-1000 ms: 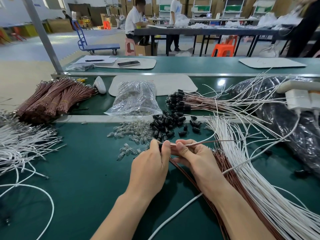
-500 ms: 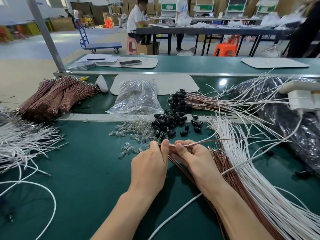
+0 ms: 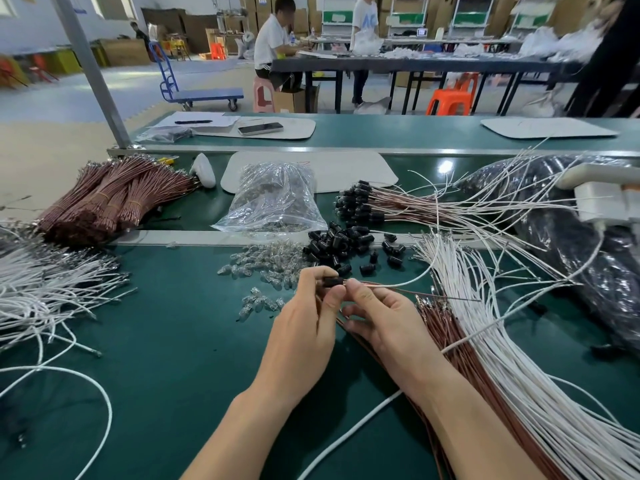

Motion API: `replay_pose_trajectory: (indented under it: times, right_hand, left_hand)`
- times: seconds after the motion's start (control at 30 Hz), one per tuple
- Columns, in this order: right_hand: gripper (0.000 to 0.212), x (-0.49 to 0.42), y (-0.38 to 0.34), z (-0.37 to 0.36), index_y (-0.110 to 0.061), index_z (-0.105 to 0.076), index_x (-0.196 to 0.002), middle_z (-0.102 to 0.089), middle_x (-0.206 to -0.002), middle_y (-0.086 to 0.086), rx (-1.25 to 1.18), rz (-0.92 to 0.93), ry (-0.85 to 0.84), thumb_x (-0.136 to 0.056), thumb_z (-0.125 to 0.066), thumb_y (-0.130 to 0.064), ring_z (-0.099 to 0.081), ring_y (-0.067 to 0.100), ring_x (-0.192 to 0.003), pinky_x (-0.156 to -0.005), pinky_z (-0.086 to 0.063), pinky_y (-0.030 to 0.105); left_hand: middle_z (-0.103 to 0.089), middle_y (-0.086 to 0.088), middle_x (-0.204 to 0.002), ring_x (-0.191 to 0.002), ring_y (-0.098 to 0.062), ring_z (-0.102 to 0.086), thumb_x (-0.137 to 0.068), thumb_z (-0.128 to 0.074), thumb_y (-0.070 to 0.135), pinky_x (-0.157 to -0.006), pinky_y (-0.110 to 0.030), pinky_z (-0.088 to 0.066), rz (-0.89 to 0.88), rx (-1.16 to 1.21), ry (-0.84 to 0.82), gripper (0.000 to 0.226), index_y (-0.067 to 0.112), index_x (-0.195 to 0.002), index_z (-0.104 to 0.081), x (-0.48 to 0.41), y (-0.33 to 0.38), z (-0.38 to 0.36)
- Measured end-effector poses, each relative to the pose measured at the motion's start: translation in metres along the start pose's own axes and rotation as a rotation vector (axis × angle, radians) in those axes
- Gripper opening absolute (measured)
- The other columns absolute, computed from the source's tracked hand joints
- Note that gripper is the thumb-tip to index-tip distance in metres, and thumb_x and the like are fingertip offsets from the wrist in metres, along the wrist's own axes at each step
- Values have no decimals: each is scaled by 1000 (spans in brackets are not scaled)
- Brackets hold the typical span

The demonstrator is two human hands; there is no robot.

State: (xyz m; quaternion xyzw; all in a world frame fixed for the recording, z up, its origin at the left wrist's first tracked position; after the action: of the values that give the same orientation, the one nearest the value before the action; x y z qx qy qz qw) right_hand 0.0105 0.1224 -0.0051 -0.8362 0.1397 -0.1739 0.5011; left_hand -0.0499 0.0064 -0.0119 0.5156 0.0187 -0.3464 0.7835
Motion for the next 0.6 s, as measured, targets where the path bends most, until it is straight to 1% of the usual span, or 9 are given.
replay_pose_trajectory:
  times: [0.07,0.13,0.2,0.27,0.33,0.4,0.47,0.53,0.6]
  right_hand:
    - [19,0,0,0,-14,-82,-83,-75,-90,10,28,4,13,-85,-71,-31,-65,11,-74,-60,-55,20]
    - [19,0,0,-1,-17,-82,-86,-77,-95,12,55,18,22,-93,-67,-26,-67,14,-76,-60,-56,21]
    - [18,1,1,-2,-14,-81,-88,-77,-96,15,84,38,39,-94,-66,-23,-68,17,-77,-58,-56,22]
    - [15,1,2,-2,-12,-80,-91,-76,-95,16,140,67,54,-94,-68,-21,-67,17,-76,-56,-55,23]
    - [14,1,3,-1,-11,-80,-90,-75,-88,10,176,86,67,-93,-69,-20,-64,13,-71,-54,-53,21]
    - [16,1,3,-1,-10,-80,-90,-75,-84,6,172,80,64,-93,-70,-21,-63,12,-68,-54,-53,21]
    - [24,2,2,-1,-7,-80,-91,-75,-82,8,152,62,38,-89,-70,-29,-62,12,-67,-54,-53,21]
    - [32,2,0,-2,-6,-80,-91,-73,-81,11,146,54,13,-84,-71,-35,-62,13,-67,-54,-52,21]
    - [32,2,1,-1,-7,-80,-91,-73,-83,13,169,68,-2,-84,-70,-36,-61,15,-70,-55,-52,20]
  left_hand:
    - [-67,20,-88,-76,-2,-63,-103,-38,56,-70,-31,-51,28,-45,-16,16,44,-112,-43,1,0,-1]
    - [-69,16,-82,-77,-3,-65,-99,-30,66,-75,-39,-53,56,-108,-30,28,44,-111,-42,1,1,-2]
    - [-69,16,-78,-75,-4,-65,-95,-22,74,-74,-39,-52,84,-149,-12,37,44,-107,-41,1,2,-2]
    - [-65,13,-68,-66,-4,-62,-95,-23,72,-67,-37,-49,112,-155,28,38,40,-100,-42,0,1,-1]
    - [-61,9,-61,-60,-7,-59,-97,-24,69,-63,-37,-47,131,-167,45,39,35,-94,-44,-1,0,0]
    - [-60,7,-62,-61,-7,-58,-97,-21,68,-65,-39,-46,134,-187,30,43,32,-90,-44,-1,0,0]
    - [-62,8,-65,-64,-7,-59,-95,-17,68,-67,-39,-47,124,-189,3,43,33,-89,-42,-1,2,-2]
    - [-64,8,-67,-67,-8,-59,-96,-19,65,-68,-39,-47,116,-191,-3,38,34,-89,-40,-1,2,-3]
    - [-62,7,-66,-66,-8,-59,-96,-21,62,-67,-39,-47,127,-190,12,35,34,-88,-40,-1,0,-4]
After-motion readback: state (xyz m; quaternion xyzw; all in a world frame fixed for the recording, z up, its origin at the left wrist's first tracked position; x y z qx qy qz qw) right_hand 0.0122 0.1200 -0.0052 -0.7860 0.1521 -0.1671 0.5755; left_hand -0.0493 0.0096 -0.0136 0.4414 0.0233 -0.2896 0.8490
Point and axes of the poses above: each hand's wrist, its own x-axis away from the middle knuckle, its own z-axis out of the back of the hand, y = z × x, the point moved 2 cm from there along -x, towards the middle knuckle
